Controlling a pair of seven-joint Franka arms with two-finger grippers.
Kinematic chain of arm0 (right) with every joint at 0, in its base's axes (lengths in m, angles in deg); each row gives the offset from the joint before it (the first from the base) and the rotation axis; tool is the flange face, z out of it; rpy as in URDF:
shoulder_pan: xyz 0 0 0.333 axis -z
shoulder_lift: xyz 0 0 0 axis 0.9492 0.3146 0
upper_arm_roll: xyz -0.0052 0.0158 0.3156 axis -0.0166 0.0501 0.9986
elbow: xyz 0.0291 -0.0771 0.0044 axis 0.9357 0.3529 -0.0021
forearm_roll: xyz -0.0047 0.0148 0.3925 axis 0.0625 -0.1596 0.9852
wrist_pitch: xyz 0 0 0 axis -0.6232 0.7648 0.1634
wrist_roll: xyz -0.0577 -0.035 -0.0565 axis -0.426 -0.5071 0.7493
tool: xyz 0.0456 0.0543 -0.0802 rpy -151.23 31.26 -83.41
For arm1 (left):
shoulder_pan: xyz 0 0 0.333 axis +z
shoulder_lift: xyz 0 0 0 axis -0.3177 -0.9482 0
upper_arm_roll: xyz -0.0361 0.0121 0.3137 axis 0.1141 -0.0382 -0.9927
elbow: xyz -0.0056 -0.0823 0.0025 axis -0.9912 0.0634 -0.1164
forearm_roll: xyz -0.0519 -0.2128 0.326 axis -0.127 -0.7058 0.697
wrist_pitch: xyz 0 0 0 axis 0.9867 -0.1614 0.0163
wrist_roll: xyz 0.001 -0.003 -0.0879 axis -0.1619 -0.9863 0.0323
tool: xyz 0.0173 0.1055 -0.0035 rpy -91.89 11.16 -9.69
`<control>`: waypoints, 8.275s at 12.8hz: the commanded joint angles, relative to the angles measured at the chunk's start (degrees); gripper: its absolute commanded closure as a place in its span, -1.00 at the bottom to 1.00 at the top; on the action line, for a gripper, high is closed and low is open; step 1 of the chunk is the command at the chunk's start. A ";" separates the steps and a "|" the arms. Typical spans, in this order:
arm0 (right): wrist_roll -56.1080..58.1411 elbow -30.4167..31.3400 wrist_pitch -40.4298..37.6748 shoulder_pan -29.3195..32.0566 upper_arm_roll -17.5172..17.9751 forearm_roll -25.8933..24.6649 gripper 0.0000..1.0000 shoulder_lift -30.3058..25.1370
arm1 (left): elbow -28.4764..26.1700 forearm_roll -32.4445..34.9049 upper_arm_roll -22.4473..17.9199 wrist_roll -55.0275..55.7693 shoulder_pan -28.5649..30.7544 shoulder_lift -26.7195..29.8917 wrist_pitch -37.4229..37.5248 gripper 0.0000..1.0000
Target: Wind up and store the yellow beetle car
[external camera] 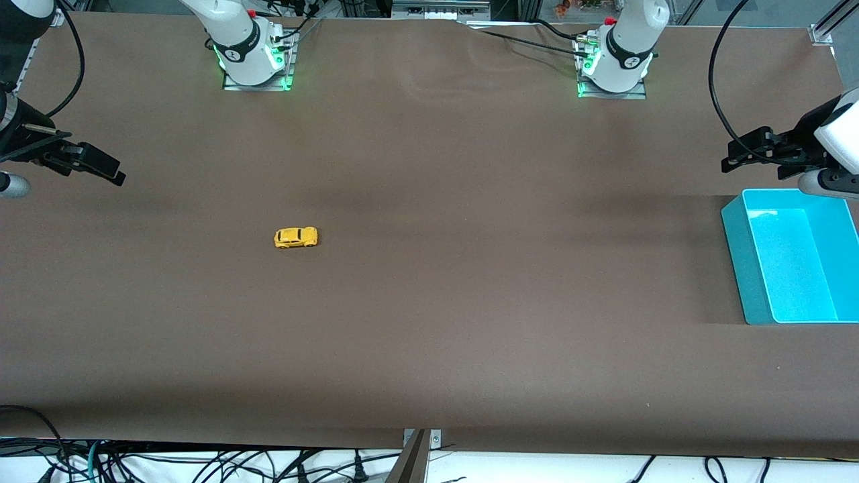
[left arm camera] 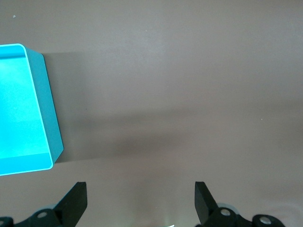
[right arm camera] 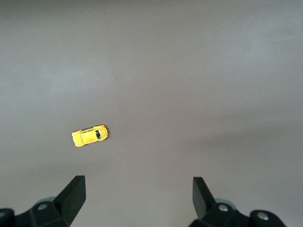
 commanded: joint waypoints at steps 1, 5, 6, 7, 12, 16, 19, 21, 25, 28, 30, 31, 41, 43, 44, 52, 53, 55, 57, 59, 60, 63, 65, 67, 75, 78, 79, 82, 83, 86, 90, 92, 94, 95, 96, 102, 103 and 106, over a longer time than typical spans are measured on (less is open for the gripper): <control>0.49 1.62 0.78 -0.70 -0.54 0.13 -1.00 -1.65 | 0.51 1.21 0.23 -0.80 0.15 -0.07 -0.14 -1.00; 0.49 1.44 0.34 -0.79 -0.28 0.13 -1.00 -1.48 | 0.51 1.21 0.23 -0.80 0.15 -0.07 -0.14 -1.00; 0.49 1.35 0.34 -0.79 -0.28 0.13 -1.00 -1.48 | 0.51 1.21 0.32 -0.80 0.15 -0.07 -0.14 -1.00; 0.49 1.35 0.34 -0.79 -0.19 0.13 -1.00 -1.48 | 0.51 1.30 0.23 -0.80 0.15 -0.07 -0.14 -1.00; 0.49 1.09 0.17 -0.88 -0.02 0.13 -1.00 -1.12 | 0.51 1.30 0.23 -0.89 0.15 -0.07 -0.14 -1.00; 0.49 1.09 0.17 -0.88 -0.02 0.04 -1.00 -1.04 | 0.51 1.21 0.23 -0.89 0.15 -0.07 -0.14 -1.00; -0.12 1.09 0.08 -0.88 -0.02 -0.05 -1.00 -1.12 | 0.51 1.21 0.23 -0.89 0.15 -0.07 -0.14 -1.00; -0.04 1.09 -0.01 -1.40 0.07 -0.13 -1.00 -1.12 | 0.51 1.21 0.23 -0.80 0.15 -0.07 -0.14 -1.00; -0.04 1.00 -0.80 -2.81 0.07 -0.22 -1.00 -0.51 | 0.51 1.12 0.23 -0.80 0.06 -0.07 -0.14 -1.00; 0.49 1.00 -0.80 -2.81 -0.02 0.04 -1.00 -0.33 | 0.51 1.12 0.23 -0.80 0.06 -0.07 -0.14 -1.00; 0.84 1.09 -0.80 -2.81 -0.02 -0.13 -1.00 -0.25 | 0.51 1.12 0.23 -0.80 0.06 -0.07 -0.14 -1.00; 0.75 1.09 -1.24 -2.81 -0.02 -0.13 -1.00 -0.25 | 0.51 1.12 0.23 -0.80 0.06 -0.07 -0.14 -1.00; 0.40 -0.05 -2.65 -4.30 0.07 -0.75 -1.00 1.16 | 0.51 1.12 0.23 -0.80 0.06 -0.07 -0.14 -1.00; 0.58 -0.05 -2.73 -5.01 -0.02 -0.75 -1.00 1.16 | 0.51 1.04 0.23 -0.80 0.06 -0.07 -0.14 -1.00; 1.62 -0.05 -2.73 -4.92 -0.02 -0.75 -1.00 1.42 | 0.51 1.04 0.23 -0.80 0.06 -0.07 -0.14 -1.00; 45.71 1.17 -3.00 -6.93 0.25 -0.05 -1.00 7.40 | 0.51 1.04 0.23 -0.80 0.06 -0.07 -0.14 -1.00; 49.15 2.48 -2.56 -8.25 0.60 -0.48 -1.00 7.40 | 0.51 1.04 0.23 -0.80 0.06 -0.07 -0.14 -1.00; 53.38 5.82 -0.20 -9.58 3.22 -0.75 -1.00 7.05 | 0.51 1.04 0.23 -0.80 0.06 -0.07 -0.14 -1.00; 59.17 9.42 4.27 -9.58 5.78 -0.92 -1.00 6.87 | 0.51 1.04 0.23 -0.80 0.06 -0.07 -0.14 -1.00; 66.02 15.47 12.86 -9.58 6.14 -0.93 -1.00 6.70 | 0.51 1.12 0.23 -0.89 0.06 -0.07 -0.14 -1.00; 69.53 18.90 18.91 -9.67 6.48 -0.93 -1.00 6.70 | 0.51 1.12 0.23 -0.89 0.06 -0.07 -0.14 -1.00; 76.41 29.71 37.19 -9.67 9.55 -0.93 -1.00 7.05 | 0.51 1.04 0.23 -0.80 0.06 -0.07 -0.14 -1.00; 80.53 34.99 47.14 -9.58 9.91 -0.84 -1.00 8.36 | 0.51 1.04 0.23 -0.80 0.06 -0.07 -0.14 -1.00; 86.86 35.46 54.36 -9.49 9.83 -0.75 -0.99 13.00 | 0.51 1.04 0.23 -0.80 0.06 -0.07 -0.14 -1.00; 90.48 35.45 67.05 -9.23 9.74 -0.75 -0.76 23.13 | 0.51 1.04 0.23 -0.80 0.06 -0.07 -0.14 -1.00; 92.33 35.37 66.96 -9.23 9.74 -0.75 0.42 22.78 | 0.51 1.04 0.23 -0.80 0.06 -0.07 -0.14 -1.00; 92.68 35.28 66.88 -9.23 9.74 -0.75 0.73 22.52 | 0.51 1.04 0.23 -0.80 0.06 -0.07 -0.14 -1.00; 92.60 35.19 66.88 -9.23 9.74 -0.75 0.82 22.34 | 0.51 1.04 0.23 -0.80 0.06 -0.07 -0.14 -1.00; 92.42 35.19 66.70 -9.23 9.65 -0.58 0.82 22.43 | 0.51 1.04 0.23 -0.80 0.06 -0.07 -0.14 -1.00; 92.33 35.19 62.67 -7.13 9.30 -0.40 0.84 23.31 | 0.51 1.04 0.23 -0.80 0.06 -0.07 -0.14 -1.00; 92.77 35.28 57.49 -4.32 8.69 -0.40 0.83 23.84 | 0.51 1.04 0.23 -0.80 0.06 -0.07 -0.14 -1.00; 94.61 35.37 54.84 -0.90 8.51 -0.40 0.83 24.79 | 0.51 1.04 0.23 -0.80 0.06 -0.07 -0.14 -1.00; 99.95 35.28 54.75 2.09 8.51 -0.40 0.83 26.03 | 0.51 1.04 0.23 -0.80 0.06 -0.07 -0.14 -1.00; 103.20 35.28 54.66 4.02 8.51 -0.40 0.83 26.38 | 0.51 1.04 0.23 -0.80 0.06 -0.07 -0.14 -1.00; 106.28 35.37 54.40 5.87 8.51 -0.40 0.83 26.91 | 0.51 1.04 0.23 -0.80 0.06 -0.07 -0.14 -1.00; 116.31 35.28 50.88 17.83 8.42 -0.40 0.83 27.79 | 0.51 1.04 0.23 -0.80 0.06 -0.07 -0.14 -1.00; 117.72 35.19 50.88 19.06 8.42 -0.40 0.83 28.05 | 0.51 0.95 0.23 -0.80 0.06 -0.07 -0.14 -1.00; 119.22 35.10 50.88 20.39 8.42 -0.40 0.83 27.97 | 0.51 1.04 0.23 -0.80 0.06 -0.07 -0.14 -1.00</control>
